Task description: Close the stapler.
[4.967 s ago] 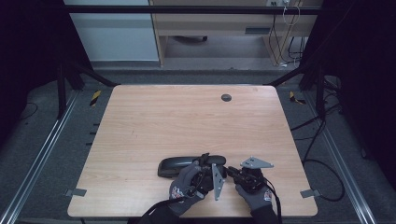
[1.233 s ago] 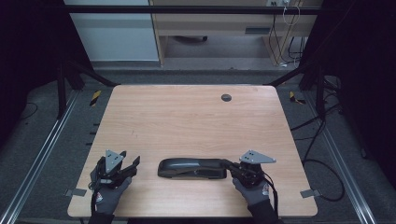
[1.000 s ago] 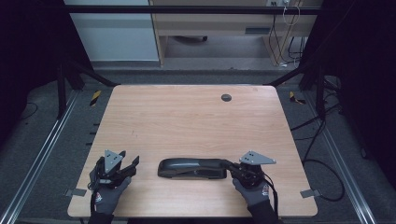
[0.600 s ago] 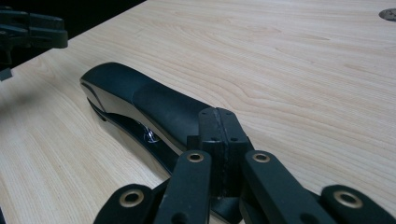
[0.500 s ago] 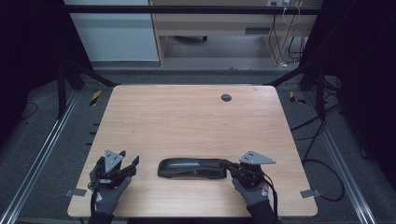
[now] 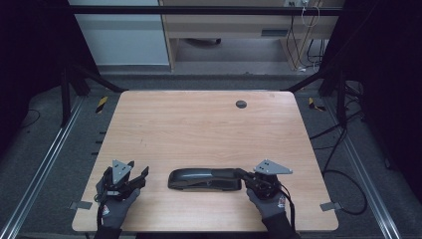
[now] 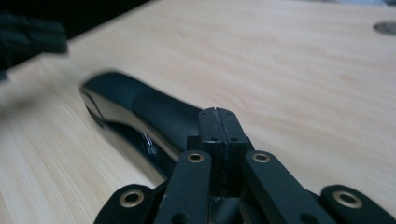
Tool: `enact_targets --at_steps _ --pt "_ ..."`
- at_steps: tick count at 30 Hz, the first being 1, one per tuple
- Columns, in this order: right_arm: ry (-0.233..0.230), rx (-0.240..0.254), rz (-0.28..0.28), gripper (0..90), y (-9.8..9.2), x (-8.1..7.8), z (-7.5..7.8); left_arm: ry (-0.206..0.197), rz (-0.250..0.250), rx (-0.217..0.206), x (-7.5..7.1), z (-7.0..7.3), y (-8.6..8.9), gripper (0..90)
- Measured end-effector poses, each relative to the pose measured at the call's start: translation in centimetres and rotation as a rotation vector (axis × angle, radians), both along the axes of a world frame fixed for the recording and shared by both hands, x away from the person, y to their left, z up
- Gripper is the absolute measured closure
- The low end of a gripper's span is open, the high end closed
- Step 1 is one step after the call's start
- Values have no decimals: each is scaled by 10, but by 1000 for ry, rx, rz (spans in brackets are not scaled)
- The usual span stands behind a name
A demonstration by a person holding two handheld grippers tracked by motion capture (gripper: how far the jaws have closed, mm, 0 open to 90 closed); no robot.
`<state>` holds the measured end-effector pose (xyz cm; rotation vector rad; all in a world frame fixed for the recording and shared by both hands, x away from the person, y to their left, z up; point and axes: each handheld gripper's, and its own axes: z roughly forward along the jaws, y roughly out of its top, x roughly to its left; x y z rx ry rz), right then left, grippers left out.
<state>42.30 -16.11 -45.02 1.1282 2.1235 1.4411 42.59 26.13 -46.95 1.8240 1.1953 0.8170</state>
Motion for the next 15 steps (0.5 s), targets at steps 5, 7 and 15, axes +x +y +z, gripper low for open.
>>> enact_targets --at_steps 5,7,15 --pt "16 -43 3 900 8 6 4 -1 6 -3 0 0 2 418" --pt "27 -28 -2 900 7 5 -4 -1 9 -5 0 0 3 418" --pt "-7 -6 -19 900 6 1 -10 -6 7 -1 -1 1 3 419"
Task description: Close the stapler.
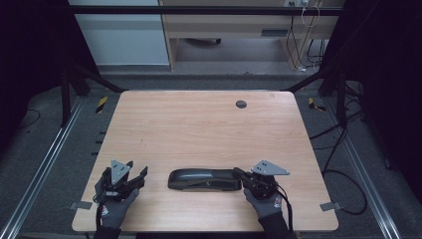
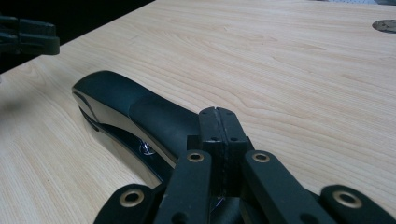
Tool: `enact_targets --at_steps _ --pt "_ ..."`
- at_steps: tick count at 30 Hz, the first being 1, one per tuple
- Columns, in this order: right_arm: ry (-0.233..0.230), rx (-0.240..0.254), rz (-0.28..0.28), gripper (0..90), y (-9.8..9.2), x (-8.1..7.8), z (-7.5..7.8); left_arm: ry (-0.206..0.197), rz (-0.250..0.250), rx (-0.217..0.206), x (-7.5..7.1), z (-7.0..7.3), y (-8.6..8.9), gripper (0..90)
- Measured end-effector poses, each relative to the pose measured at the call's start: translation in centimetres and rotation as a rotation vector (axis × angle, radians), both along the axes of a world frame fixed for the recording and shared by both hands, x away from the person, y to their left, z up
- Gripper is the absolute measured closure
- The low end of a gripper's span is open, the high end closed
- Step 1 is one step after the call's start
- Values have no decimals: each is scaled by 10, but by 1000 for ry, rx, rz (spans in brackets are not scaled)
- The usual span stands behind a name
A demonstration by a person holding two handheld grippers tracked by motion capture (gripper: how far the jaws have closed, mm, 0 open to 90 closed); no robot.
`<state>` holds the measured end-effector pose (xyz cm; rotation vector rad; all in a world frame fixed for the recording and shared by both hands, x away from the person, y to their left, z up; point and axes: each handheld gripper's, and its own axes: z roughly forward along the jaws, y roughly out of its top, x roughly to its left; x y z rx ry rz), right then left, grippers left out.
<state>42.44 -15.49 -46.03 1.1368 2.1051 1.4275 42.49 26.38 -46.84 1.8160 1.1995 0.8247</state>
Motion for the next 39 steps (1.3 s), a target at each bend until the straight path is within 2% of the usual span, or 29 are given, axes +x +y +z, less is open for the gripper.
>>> enact_targets --at_steps 3,19,23,24,26,28,30,33,35,37,39 --pt "-6 -13 -3 900 1 -1 0 0 0 0 0 0 0 418" --pt "-11 8 -8 900 0 -1 -2 -1 4 -3 0 0 1 418" --pt "4 -32 1 900 2 1 4 1 4 -3 0 -1 1 418" --pt "7 -24 5 900 2 2 6 3 4 -4 1 -1 1 418" --pt "-12 32 15 900 -1 1 10 4 5 -7 1 -1 2 417" --pt "-40 34 5 900 -1 0 15 5 6 -6 0 -1 3 417" --pt "-43 14 -9 900 0 1 18 6 6 -4 1 -2 3 417" --pt "-2 -35 -27 900 2 3 12 5 6 -1 1 -2 3 417" --pt "21 -34 -34 900 1 4 4 9 5 -1 1 -3 2 417" --pt "9 -5 -37 900 -1 3 1 11 6 -1 1 -3 2 417" --pt "-7 -18 -44 900 1 1 1 11 5 0 1 -3 1 417"
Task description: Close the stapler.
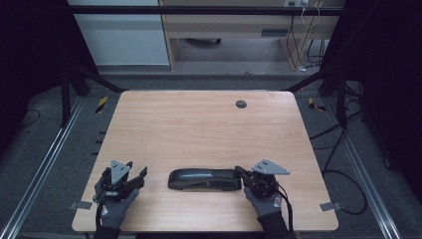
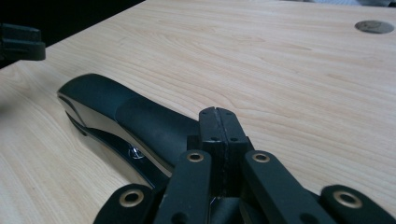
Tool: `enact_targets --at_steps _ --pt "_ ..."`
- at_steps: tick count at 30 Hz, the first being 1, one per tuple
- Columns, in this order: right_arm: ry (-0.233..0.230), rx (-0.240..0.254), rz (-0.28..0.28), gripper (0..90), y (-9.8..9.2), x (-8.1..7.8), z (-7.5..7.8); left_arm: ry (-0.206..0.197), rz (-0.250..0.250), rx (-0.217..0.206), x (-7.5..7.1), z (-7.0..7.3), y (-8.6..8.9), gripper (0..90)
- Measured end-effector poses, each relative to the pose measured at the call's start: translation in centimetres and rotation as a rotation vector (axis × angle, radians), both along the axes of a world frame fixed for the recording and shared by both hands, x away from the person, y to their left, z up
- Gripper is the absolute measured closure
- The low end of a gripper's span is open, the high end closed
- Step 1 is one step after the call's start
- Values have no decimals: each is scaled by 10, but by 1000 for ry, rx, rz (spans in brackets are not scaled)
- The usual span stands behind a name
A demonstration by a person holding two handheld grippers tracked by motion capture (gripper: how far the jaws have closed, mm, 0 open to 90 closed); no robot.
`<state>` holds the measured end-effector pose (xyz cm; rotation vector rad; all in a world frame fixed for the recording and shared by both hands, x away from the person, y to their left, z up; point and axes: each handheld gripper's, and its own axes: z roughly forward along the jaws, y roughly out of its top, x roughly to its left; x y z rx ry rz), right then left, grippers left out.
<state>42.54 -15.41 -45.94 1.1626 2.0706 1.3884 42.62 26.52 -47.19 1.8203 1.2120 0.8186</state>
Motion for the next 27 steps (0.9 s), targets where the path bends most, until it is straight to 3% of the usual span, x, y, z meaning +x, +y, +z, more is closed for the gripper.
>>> enact_targets --at_steps 6,15,21,24,27 --pt "-18 35 -7 900 -2 -1 -6 -3 2 0 0 1 0 417" --pt "-31 27 -19 900 0 -3 -7 0 1 2 0 0 0 417" --pt "-14 6 -7 900 1 -1 1 1 3 -1 0 0 1 415" --pt "-39 62 12 900 -1 -1 10 2 6 -6 0 0 3 412" --pt "-31 50 17 799 -4 1 18 -1 6 -10 -1 1 6 406"
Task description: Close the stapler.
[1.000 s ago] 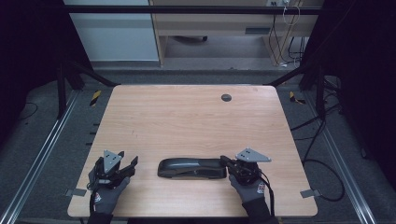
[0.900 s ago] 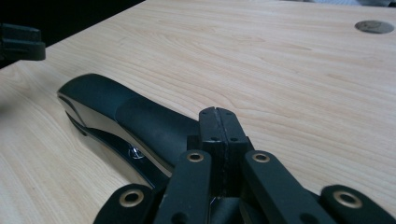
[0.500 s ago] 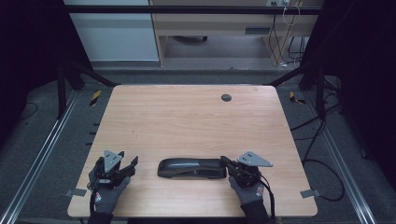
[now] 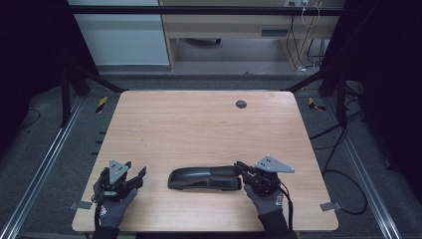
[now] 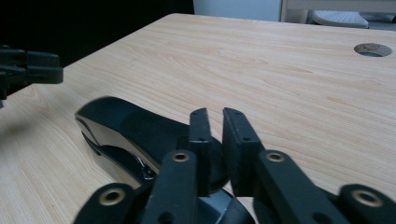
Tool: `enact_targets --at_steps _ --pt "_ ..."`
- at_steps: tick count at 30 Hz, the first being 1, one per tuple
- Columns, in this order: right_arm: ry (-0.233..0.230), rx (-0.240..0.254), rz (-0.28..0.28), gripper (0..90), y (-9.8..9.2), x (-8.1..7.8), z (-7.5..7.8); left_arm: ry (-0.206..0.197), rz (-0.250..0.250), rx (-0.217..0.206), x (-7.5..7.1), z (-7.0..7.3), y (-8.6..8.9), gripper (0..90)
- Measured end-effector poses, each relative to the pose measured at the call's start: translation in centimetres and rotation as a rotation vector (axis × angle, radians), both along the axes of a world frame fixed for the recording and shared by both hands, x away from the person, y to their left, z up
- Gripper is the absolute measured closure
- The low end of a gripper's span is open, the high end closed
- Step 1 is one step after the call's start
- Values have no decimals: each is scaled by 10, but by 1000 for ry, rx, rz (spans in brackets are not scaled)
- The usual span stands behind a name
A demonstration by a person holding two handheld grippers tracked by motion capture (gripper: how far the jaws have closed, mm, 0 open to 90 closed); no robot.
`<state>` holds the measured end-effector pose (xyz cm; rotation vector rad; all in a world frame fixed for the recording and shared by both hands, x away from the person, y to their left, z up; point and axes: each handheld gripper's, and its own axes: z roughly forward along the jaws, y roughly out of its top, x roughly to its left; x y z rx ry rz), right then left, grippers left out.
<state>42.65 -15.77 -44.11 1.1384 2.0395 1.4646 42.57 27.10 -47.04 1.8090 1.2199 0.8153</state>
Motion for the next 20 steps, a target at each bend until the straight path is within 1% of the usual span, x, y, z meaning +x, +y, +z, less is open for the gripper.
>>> enact_targets --at_steps 2,4,6,8,10,13,14,17,19,20 --pt "-2 22 -20 743 -10 1 1 -1 1 -1 0 1 3 402" --pt "-5 54 -68 677 -24 2 -1 5 7 -6 1 1 5 395" --pt "-14 80 -130 602 -41 4 -5 13 9 -9 2 0 7 389" --pt "-17 67 -185 555 -56 7 -10 21 8 -4 3 -1 9 382" --pt "-19 45 -224 499 -69 8 -17 28 4 -3 3 -2 11 372" --pt "-14 -14 -258 423 -83 10 -29 43 -1 3 5 -4 14 354" --pt "-4 -31 -272 405 -87 10 -33 48 -2 9 6 -5 15 350" --pt "32 -60 -302 365 -100 12 -42 74 -8 13 9 -8 18 327" --pt "57 -66 -328 350 -109 12 -46 94 -6 15 12 -10 22 321" --pt "71 -60 -338 340 -113 11 -47 101 -3 13 13 -11 24 316"
